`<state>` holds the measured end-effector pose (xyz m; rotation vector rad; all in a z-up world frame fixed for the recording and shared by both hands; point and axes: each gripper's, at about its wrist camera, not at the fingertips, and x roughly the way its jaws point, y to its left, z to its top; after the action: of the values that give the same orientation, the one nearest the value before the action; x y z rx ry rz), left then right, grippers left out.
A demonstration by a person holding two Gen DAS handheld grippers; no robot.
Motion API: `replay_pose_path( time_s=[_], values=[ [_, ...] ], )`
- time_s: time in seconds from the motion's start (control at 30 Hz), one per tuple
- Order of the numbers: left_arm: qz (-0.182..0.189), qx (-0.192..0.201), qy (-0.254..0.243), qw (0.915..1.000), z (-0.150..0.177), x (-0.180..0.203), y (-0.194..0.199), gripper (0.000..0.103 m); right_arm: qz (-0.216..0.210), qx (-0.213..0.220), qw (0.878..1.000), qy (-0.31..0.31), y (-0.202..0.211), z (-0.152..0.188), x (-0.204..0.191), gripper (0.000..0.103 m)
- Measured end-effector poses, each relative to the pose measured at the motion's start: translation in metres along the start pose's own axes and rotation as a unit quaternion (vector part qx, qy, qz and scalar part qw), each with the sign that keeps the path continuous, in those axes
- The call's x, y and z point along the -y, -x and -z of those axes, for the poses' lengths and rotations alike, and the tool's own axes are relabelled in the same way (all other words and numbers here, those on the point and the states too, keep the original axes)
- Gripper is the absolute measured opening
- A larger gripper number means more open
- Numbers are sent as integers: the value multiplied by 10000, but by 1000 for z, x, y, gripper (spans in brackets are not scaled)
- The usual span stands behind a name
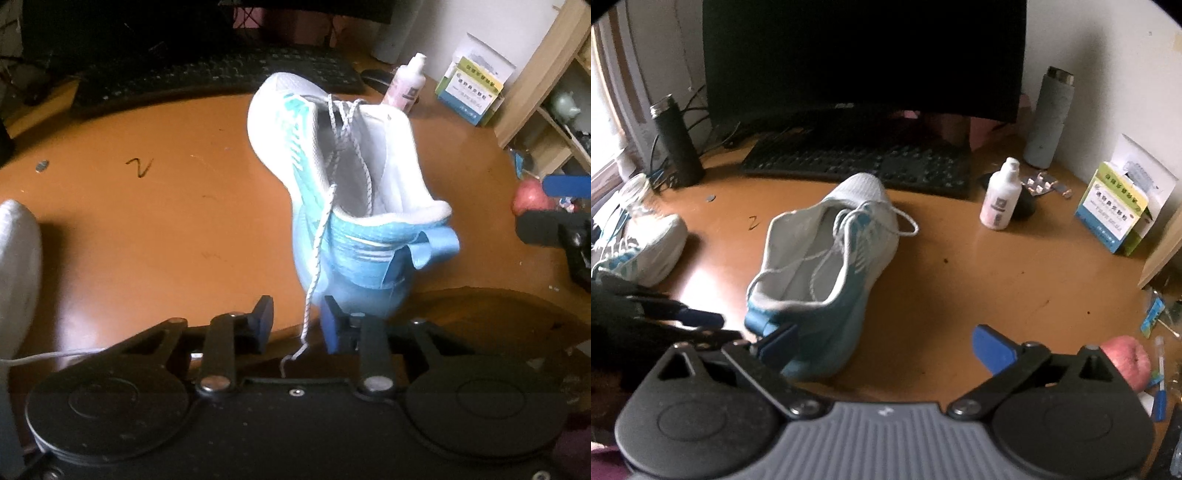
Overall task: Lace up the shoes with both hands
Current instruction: 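Grasp the white lace end with the left gripper and lift it up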
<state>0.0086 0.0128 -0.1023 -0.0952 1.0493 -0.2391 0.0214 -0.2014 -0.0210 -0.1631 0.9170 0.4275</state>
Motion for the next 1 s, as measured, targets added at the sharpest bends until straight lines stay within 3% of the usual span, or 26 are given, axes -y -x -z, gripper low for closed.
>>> replay_pose_path(
  time_s=[0.13,0.2,0.3,0.37,0.47,0.57,0.6,0.67,0.77,0.8,0.83,0.87,0.9,0.93,0.97,1.0],
  values=[
    [15,145,35,9999,-4,0,-2,25,53,-70,10000,23,2,5,1,98],
    [88,193,38,9998,-5,1,-2,9,79,-103,9999,36,2,6,2,98],
    [102,382,19,9992,-9,0,5,1,92,-152,9998,42,1,8,2,98],
    [81,542,-20,9985,-11,1,15,0,64,-158,9998,54,1,7,1,98],
    [31,1166,-65,9932,-37,-2,58,0,6,-134,9999,53,1,5,2,98],
    [-41,1978,-162,9801,-74,-4,113,0,-87,-46,10000,0,3,1,3,98],
    [-77,2347,-202,9718,-90,-5,139,0,-128,-2,9999,-23,3,-1,4,98],
    [-296,3170,-375,9472,-119,-1,198,0,-181,136,9997,-30,7,-6,4,98],
    [-693,4255,-561,9006,-150,5,279,0,-224,344,9991,-46,13,-14,5,98],
    [-834,4567,-629,8835,-158,7,307,0,-239,393,9989,-55,14,-16,6,99],
    [-1014,4973,-618,8594,-164,10,341,0,-254,443,9987,-65,15,-18,7,99],
    [-1119,5169,-651,8462,-167,13,360,0,-294,530,9981,-96,17,-21,9,99],
    [-1203,5305,-701,8362,-169,16,375,0,-313,547,9980,-109,18,-22,9,99],
    [-1239,5345,-708,8330,-170,18,380,0,-333,564,9978,-122,18,-23,10,99],
    [-1264,5360,-705,8317,-172,19,383,0,-365,612,9973,-148,19,-24,11,99],
    [-1276,5281,-700,8366,-173,20,379,0,-371,620,9973,-154,18,-24,11,99]
  ],
)
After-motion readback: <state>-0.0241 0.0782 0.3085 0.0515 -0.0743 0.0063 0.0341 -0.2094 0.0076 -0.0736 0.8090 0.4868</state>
